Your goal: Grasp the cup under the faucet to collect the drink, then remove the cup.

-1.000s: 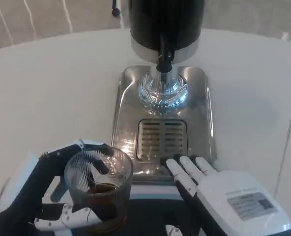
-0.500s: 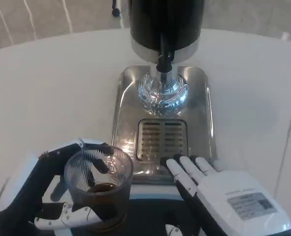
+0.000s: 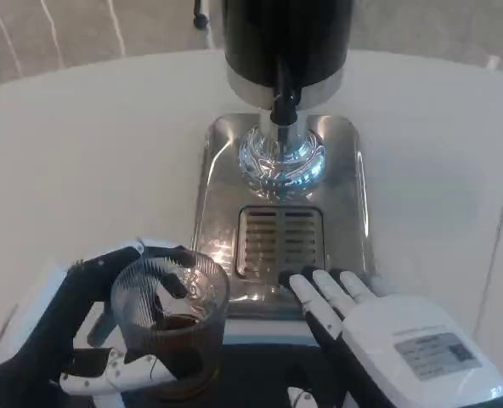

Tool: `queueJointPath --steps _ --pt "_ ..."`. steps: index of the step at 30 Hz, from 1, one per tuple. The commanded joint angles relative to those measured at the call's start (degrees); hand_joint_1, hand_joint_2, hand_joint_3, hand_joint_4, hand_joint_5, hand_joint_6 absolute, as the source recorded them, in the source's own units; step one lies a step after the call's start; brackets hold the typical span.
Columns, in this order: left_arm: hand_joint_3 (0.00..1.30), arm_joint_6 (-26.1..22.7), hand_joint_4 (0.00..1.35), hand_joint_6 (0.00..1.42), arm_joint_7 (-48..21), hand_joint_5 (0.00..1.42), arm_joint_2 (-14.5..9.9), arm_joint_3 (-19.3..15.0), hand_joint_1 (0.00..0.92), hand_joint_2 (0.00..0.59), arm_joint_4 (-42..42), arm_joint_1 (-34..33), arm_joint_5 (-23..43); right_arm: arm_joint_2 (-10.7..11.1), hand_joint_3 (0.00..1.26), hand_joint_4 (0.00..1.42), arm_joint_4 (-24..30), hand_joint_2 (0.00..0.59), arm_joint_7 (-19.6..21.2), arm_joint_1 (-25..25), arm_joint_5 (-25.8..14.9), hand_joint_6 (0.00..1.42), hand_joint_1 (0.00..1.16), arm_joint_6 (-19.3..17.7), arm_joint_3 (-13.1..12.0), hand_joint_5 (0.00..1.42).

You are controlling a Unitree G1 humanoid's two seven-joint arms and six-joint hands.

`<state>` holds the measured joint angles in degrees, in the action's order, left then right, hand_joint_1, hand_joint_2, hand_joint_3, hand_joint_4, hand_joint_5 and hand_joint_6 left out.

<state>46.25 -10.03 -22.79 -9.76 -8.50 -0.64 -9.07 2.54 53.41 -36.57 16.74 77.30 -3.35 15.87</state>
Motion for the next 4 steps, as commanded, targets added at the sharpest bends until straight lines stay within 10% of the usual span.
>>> queueJointPath --steps 1,4 --pt "0.96 1.6 1.11 1.42 1.3 1.36 0.2 0.2 0.574 0.007 -0.4 -1.1 0.5 -0.1 0.01 0.0 -0.1 0.582 0.1 0.3 0.0 0.0 0.17 0.3 -0.3 0.0" --pt "0.96 1.5 1.11 1.42 1.3 1.36 0.3 0.3 0.574 0.007 -0.9 -1.5 0.3 -0.2 0.01 0.0 -0.5 0.582 -0.2 -0.5 -0.1 0.0 0.17 0.6 -0.5 0.0"
